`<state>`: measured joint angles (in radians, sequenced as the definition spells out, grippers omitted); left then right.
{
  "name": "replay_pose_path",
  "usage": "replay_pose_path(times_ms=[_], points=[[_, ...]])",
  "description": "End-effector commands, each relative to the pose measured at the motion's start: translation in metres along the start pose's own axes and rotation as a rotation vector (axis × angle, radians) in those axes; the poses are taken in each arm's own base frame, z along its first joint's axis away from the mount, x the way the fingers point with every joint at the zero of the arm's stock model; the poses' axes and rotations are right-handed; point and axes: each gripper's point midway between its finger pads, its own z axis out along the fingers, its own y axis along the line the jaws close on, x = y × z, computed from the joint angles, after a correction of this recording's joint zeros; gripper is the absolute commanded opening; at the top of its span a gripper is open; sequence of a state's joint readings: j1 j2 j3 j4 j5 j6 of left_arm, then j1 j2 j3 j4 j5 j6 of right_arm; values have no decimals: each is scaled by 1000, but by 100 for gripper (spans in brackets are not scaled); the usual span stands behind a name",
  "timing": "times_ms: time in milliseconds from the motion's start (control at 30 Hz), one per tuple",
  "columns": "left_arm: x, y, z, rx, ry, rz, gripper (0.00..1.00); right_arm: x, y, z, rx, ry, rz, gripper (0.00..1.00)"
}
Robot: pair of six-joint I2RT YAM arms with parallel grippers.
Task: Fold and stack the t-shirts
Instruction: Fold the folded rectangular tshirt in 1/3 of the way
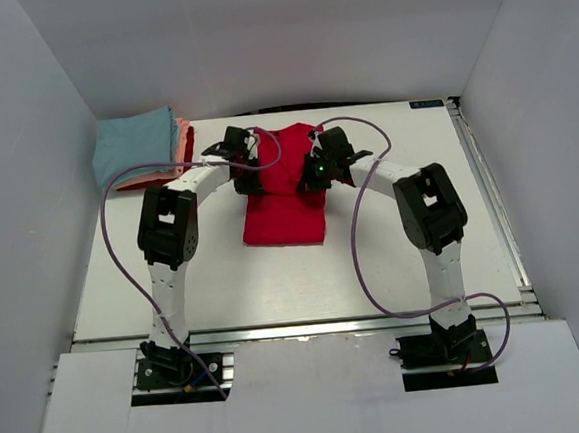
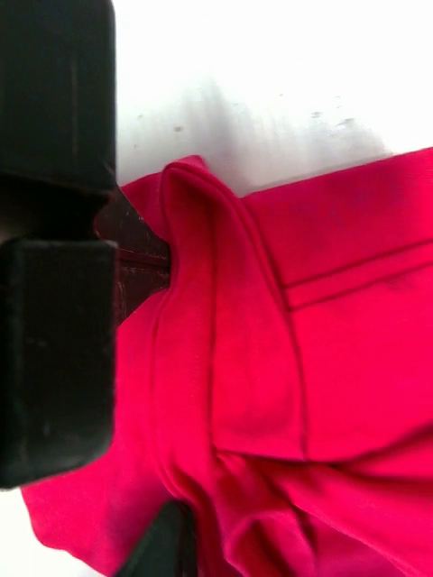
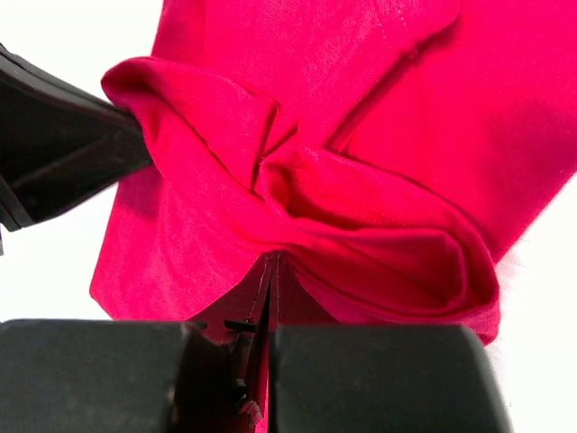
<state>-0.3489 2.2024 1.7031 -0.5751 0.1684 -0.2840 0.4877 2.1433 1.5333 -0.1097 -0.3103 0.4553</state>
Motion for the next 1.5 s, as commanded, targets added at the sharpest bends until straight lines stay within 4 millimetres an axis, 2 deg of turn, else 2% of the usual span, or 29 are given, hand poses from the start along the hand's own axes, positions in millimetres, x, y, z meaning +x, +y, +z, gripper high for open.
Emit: replay_pose_path(times_ms=[0, 200, 367, 533, 767, 967, 1033, 1067, 1100, 1133, 1167, 1200, 1233, 1267, 1300, 1333, 1367, 1400, 1433, 1467], points=[[-22, -7, -7, 6, -57, 25, 0, -10, 13, -2, -21, -20, -35, 0], [-34, -12, -12, 15, -87, 23, 0, -9, 7, 0, 8, -33, -52, 0], [-44, -12, -19, 0, -129, 24, 0, -17, 4, 3, 26, -67, -60, 0], [-50, -12, -14, -1, -140, 19, 0, -36, 5, 3, 40, -127, -85, 0], [-56, -9, -4, -14, -144, 16, 0, -75, 8, -10, 99, -241, -150, 0], [-55, -5, 1, -32, -141, 13, 0, -84, -7, -4, 147, -232, -175, 0], [-59, -2, -5, -59, -159, 13, 0, -86, -9, -8, 164, -247, -197, 0], [-62, 2, -10, -81, -174, 11, 0, -93, -4, -19, 169, -275, -208, 0], [-64, 6, -15, -101, -190, 9, 0, -90, -9, -23, 187, -280, -214, 0], [-78, 13, -36, -160, -255, 5, 0, -95, -13, -32, 210, -302, -223, 0], [-86, 18, -48, -188, -297, -7, 0, -104, -4, -52, 202, -336, -231, 0], [-86, 25, -58, -215, -313, -18, 2, -105, -5, -61, 207, -341, -228, 2], [-92, 35, -72, -264, -345, -32, 6, -96, -19, -70, 225, -315, -205, 4], [-99, 41, -100, -281, -379, -49, 10, -99, -14, -90, 210, -328, -194, 6], [-99, 45, -112, -288, -388, -52, 20, -93, -18, -98, 198, -304, -170, 11], [-87, 49, -115, -273, -355, -56, 27, -70, -30, -105, 164, -223, -118, 19], [-79, 54, -132, -263, -337, -69, 33, -67, -22, -122, 128, -226, -98, 22], [-67, 54, -134, -247, -305, -69, 38, -55, -23, -127, 113, -203, -76, 25], [-36, 61, -125, -252, -231, -75, 40, -28, -30, -127, 113, -145, -49, 30], [-23, 57, -124, -220, -211, -80, 41, -20, -23, -138, 101, -141, -48, 32]])
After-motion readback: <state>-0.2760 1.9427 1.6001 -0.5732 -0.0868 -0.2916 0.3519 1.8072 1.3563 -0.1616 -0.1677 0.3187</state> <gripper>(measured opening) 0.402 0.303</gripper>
